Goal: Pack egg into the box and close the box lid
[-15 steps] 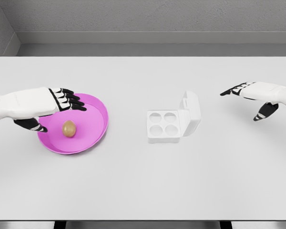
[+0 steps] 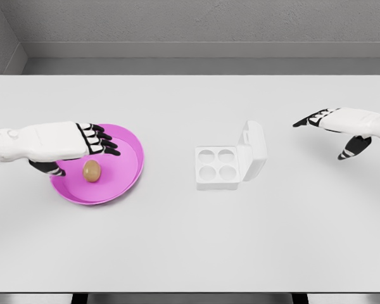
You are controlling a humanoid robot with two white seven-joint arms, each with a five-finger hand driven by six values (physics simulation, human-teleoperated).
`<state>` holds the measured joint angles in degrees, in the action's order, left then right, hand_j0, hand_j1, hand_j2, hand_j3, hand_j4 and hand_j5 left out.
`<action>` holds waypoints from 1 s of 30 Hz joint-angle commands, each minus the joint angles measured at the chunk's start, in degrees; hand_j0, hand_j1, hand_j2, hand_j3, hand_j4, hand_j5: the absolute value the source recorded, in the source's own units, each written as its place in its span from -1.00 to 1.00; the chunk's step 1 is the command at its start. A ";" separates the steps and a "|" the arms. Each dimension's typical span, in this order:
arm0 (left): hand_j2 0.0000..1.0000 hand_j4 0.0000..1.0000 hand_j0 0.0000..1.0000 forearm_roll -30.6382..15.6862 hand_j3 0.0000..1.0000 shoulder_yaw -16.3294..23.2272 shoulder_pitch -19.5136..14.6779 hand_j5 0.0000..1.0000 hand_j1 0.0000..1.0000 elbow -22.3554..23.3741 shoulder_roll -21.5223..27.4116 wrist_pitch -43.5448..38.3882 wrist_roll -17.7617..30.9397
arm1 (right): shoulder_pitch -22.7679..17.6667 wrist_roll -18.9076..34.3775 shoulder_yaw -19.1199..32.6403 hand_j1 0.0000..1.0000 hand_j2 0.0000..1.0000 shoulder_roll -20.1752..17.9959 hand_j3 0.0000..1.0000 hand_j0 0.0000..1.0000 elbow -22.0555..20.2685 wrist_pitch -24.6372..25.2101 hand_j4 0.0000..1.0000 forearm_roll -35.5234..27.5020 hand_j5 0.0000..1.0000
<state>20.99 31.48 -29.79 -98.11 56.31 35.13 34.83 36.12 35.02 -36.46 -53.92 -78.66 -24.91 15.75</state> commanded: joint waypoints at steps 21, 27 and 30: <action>1.00 1.00 1.00 2.13 1.00 2.09 0.70 1.00 1.00 6.80 -5.68 -0.13 0.17 | 0.53 -0.02 -0.45 1.00 1.00 -2.07 1.00 1.00 1.66 -8.84 1.00 -0.20 1.00; 1.00 1.00 1.00 2.21 1.00 2.18 0.70 1.00 1.00 7.23 -5.95 -0.13 0.17 | 0.53 -0.02 -0.72 1.00 1.00 -2.07 1.00 1.00 1.93 -8.93 1.00 -0.20 1.00; 1.00 1.00 1.00 2.21 1.00 2.09 0.61 1.00 1.00 8.55 -6.12 -0.13 0.17 | 0.44 -0.02 -0.80 1.00 1.00 -1.89 1.00 1.00 2.01 -8.84 1.00 -0.20 1.00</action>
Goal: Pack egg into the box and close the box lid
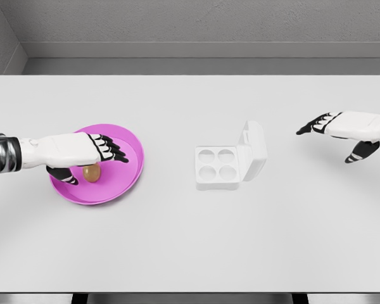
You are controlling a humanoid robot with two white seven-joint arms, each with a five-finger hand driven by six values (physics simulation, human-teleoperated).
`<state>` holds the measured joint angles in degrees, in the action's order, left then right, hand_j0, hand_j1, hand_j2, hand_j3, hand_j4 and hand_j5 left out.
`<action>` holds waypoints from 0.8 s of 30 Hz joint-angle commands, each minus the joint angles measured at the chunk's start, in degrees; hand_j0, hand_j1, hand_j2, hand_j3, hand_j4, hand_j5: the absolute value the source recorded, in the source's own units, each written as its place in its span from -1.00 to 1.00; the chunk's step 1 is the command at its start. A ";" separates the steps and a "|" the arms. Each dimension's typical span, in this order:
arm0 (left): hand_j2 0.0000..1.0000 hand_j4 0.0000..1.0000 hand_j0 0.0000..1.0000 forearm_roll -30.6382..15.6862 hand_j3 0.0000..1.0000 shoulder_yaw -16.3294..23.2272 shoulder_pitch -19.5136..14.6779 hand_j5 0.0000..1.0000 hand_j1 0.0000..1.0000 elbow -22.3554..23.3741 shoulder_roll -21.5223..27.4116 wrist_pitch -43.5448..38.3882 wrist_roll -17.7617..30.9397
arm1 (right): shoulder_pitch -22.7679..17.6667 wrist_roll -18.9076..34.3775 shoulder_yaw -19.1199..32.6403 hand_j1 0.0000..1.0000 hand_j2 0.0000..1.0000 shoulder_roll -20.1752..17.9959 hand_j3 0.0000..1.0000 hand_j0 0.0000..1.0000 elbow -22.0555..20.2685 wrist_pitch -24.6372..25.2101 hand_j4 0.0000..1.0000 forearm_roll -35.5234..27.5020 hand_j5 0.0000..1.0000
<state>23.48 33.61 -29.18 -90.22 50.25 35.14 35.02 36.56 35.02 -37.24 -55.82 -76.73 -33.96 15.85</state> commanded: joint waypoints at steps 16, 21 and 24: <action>1.00 1.00 1.00 0.43 1.00 0.05 -0.35 1.00 1.00 3.83 -1.29 -0.14 -0.02 | -0.44 -0.02 -0.73 1.00 1.00 0.54 1.00 1.00 0.18 0.12 1.00 -0.21 1.00; 1.00 1.00 1.00 0.52 1.00 0.05 -0.26 1.00 1.00 4.00 -2.26 -0.14 -0.02 | -0.44 -0.02 -0.82 1.00 1.00 1.42 1.00 1.00 0.27 0.21 1.00 -0.29 1.00; 0.98 0.98 0.98 0.52 0.98 0.22 -0.26 0.98 0.98 4.00 -2.52 -0.14 -0.02 | -0.44 -0.02 -0.73 1.00 1.00 1.51 1.00 1.00 0.44 0.21 1.00 -0.29 1.00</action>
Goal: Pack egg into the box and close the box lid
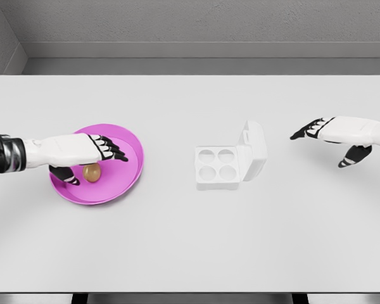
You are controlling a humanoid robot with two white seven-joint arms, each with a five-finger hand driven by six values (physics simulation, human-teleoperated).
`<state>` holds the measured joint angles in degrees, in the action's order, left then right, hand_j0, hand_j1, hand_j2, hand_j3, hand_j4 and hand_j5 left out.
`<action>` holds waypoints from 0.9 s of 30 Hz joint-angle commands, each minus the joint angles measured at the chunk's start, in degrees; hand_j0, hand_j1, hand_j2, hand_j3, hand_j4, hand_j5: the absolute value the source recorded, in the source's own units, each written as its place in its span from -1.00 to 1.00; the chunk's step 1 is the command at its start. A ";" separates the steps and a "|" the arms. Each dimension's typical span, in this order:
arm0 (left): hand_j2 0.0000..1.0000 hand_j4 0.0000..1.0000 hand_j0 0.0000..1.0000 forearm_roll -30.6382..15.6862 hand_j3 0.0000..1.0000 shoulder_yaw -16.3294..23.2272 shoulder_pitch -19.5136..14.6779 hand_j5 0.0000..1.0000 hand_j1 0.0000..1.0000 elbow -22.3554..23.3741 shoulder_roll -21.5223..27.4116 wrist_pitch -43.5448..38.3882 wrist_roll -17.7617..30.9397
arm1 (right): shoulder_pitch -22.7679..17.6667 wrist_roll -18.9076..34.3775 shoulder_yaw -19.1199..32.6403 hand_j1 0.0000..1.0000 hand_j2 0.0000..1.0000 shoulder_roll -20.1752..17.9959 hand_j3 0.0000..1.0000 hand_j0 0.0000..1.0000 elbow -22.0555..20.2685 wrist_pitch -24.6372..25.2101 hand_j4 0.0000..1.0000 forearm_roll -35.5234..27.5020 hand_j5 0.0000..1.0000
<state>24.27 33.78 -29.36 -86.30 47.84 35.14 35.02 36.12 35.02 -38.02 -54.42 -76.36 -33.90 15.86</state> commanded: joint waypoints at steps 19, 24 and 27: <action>0.69 0.69 0.69 -0.54 0.69 0.06 0.35 0.69 0.69 -0.01 0.32 -0.14 -0.02 | -0.79 -0.02 -0.57 1.00 1.00 1.16 1.00 1.00 -0.19 0.06 1.00 -0.21 1.00; 0.67 0.67 0.67 -0.54 0.67 0.06 0.44 0.67 0.67 0.08 0.50 -0.14 -0.02 | -1.23 -0.02 -1.00 1.00 1.00 1.25 1.00 1.00 -0.63 0.06 1.00 -0.13 1.00; 0.68 0.68 0.68 -0.45 0.68 0.06 0.44 0.68 0.68 0.69 0.50 -0.14 -0.02 | -1.14 -0.02 -1.44 1.00 1.00 1.16 1.00 1.00 -0.63 0.06 1.00 -0.12 1.00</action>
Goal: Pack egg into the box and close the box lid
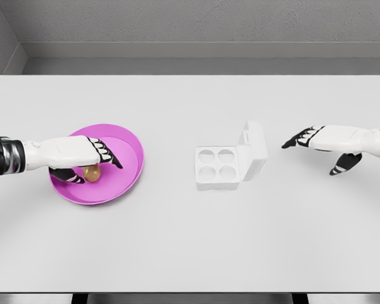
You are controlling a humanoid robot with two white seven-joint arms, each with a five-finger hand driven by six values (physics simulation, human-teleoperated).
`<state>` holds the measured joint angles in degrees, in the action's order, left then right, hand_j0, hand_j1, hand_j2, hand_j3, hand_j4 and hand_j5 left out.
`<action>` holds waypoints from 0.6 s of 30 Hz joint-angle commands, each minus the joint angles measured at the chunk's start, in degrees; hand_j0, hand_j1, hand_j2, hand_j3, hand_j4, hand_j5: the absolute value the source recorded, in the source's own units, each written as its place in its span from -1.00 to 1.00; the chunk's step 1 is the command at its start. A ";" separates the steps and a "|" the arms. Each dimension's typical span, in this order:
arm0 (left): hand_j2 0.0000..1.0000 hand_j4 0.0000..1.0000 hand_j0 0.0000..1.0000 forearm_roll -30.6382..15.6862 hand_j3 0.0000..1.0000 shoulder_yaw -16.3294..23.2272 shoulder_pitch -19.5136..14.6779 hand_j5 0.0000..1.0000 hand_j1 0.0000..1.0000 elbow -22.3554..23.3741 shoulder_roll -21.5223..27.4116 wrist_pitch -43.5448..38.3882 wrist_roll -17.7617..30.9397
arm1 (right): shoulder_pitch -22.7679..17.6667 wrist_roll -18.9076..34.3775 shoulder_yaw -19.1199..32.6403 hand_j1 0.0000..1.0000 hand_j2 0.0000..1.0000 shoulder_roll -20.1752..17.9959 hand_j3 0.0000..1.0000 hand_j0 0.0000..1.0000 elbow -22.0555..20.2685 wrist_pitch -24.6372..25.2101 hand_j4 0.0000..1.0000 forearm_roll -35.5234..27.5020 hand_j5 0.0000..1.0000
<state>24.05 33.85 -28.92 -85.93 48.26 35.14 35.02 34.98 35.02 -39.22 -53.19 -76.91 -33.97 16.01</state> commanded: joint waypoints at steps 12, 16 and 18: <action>0.67 0.67 0.67 -0.32 0.67 1.92 -0.62 0.67 0.67 1.56 0.00 -0.14 -0.02 | 0.44 -0.02 -0.33 1.00 1.00 -0.33 1.00 1.00 0.19 -1.03 1.00 -0.28 1.00; 0.67 0.67 0.67 -0.32 0.67 1.92 -0.62 0.67 0.67 1.56 -0.09 -0.14 -0.02 | 0.35 -0.02 -0.33 1.00 1.00 -0.51 1.00 1.00 0.27 -1.03 1.00 -0.28 1.00; 0.63 0.63 0.63 -0.32 0.63 2.01 -0.62 0.63 0.63 1.56 -0.09 -0.14 -0.02 | 0.35 -0.02 -0.33 1.00 1.00 -0.42 1.00 1.00 0.27 -1.03 1.00 -0.28 1.00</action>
<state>24.04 35.73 -29.53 -84.42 48.12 35.14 35.02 35.33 35.02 -39.58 -53.55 -76.65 -35.13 16.05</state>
